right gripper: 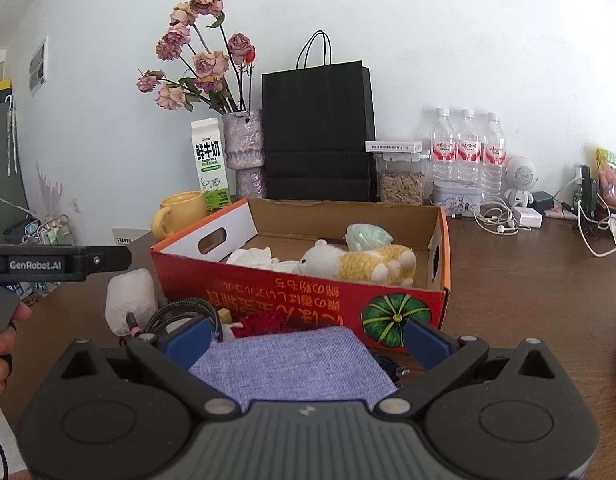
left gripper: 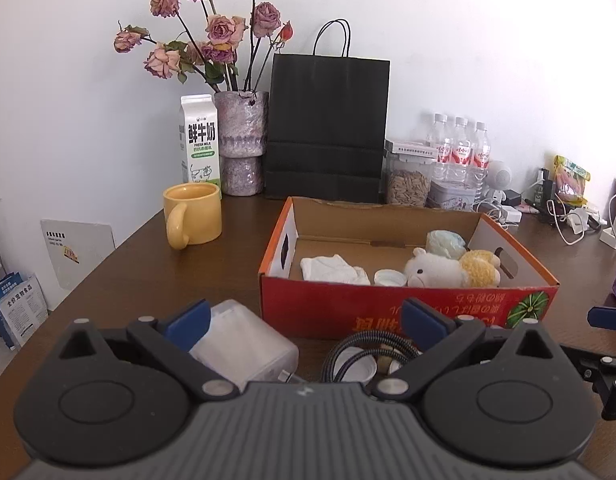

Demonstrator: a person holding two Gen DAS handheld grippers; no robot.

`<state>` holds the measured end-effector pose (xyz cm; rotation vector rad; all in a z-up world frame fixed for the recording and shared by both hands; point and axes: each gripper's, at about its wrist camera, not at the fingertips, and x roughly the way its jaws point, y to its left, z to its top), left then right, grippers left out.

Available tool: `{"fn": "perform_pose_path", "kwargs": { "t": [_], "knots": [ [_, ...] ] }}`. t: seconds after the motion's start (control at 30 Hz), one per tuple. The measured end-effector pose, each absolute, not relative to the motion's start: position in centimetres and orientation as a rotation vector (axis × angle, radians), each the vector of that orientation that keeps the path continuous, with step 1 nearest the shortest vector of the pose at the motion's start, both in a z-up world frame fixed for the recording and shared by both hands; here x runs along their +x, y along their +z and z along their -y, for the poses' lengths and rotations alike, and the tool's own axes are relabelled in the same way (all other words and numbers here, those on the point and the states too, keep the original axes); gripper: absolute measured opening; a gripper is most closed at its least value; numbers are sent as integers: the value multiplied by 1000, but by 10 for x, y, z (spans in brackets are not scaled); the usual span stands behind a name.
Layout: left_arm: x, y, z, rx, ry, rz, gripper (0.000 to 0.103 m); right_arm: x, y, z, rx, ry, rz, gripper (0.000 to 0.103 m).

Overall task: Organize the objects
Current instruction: 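Move both tools back out of the box, right tool toward the purple cloth pouch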

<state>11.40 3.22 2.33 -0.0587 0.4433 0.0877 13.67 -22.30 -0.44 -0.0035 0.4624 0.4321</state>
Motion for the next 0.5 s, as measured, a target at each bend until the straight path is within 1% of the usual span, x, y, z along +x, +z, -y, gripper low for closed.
{"fn": "perform_pose_path", "kwargs": {
  "t": [0.5],
  "knots": [
    [87, -7, -43, -75, 91, -540, 103, 117, -24, 222, -27, 431, -533, 103]
  ]
}}
